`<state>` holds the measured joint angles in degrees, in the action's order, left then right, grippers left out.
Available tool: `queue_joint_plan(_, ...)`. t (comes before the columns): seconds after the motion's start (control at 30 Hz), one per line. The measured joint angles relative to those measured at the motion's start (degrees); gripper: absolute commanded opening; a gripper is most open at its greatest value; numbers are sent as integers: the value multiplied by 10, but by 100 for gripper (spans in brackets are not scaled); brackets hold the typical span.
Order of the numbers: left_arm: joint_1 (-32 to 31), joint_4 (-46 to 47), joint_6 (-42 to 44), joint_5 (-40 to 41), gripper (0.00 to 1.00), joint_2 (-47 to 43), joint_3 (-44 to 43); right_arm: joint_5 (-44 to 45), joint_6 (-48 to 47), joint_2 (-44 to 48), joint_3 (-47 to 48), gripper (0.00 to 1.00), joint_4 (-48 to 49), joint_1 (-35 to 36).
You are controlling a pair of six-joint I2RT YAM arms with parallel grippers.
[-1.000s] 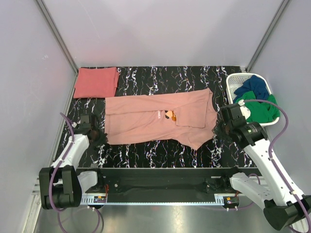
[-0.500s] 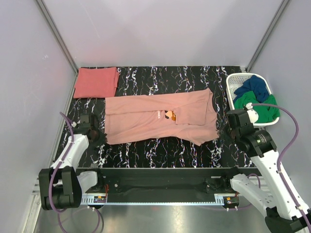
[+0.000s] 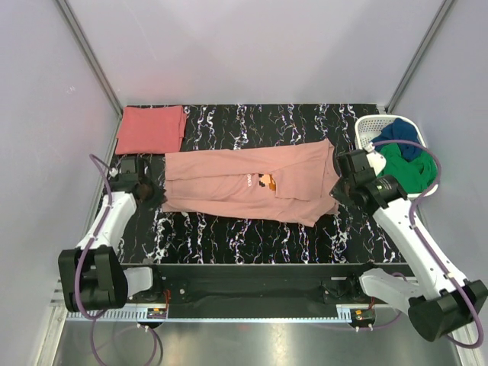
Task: Fold and stack the t-shirts
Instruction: Fold the tshirt
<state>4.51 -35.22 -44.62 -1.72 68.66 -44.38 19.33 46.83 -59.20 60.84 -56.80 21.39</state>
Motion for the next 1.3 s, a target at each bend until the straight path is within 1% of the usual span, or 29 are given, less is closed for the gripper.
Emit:
queue_joint_plan(0.2, 12, 2, 11, 4, 0, 62, -54, 22, -31, -69, 37, 0, 38, -10)
queue_joint_plan(0.47, 28, 4, 17, 7, 0, 134, -77, 20, -82, -158, 68, 0, 77, -83)
queue_joint_plan(0.57, 29, 5, 21, 7, 0, 152, -95, 9, -97, -185, 89, 0, 87, -96)
queue_joint_plan(0.8, 29, 11, 47, 3, 0, 199, -143, -6, -137, -247, 154, 0, 101, -103)
queue_joint_plan(1.1, 29, 15, 75, -16, 0, 284, -200, -36, -194, -356, 233, 0, 107, -110)
queue_joint_plan(1.3, 28, -2, 82, -10, 0, 294, -224, -41, -220, -398, 256, 0, 106, -110)
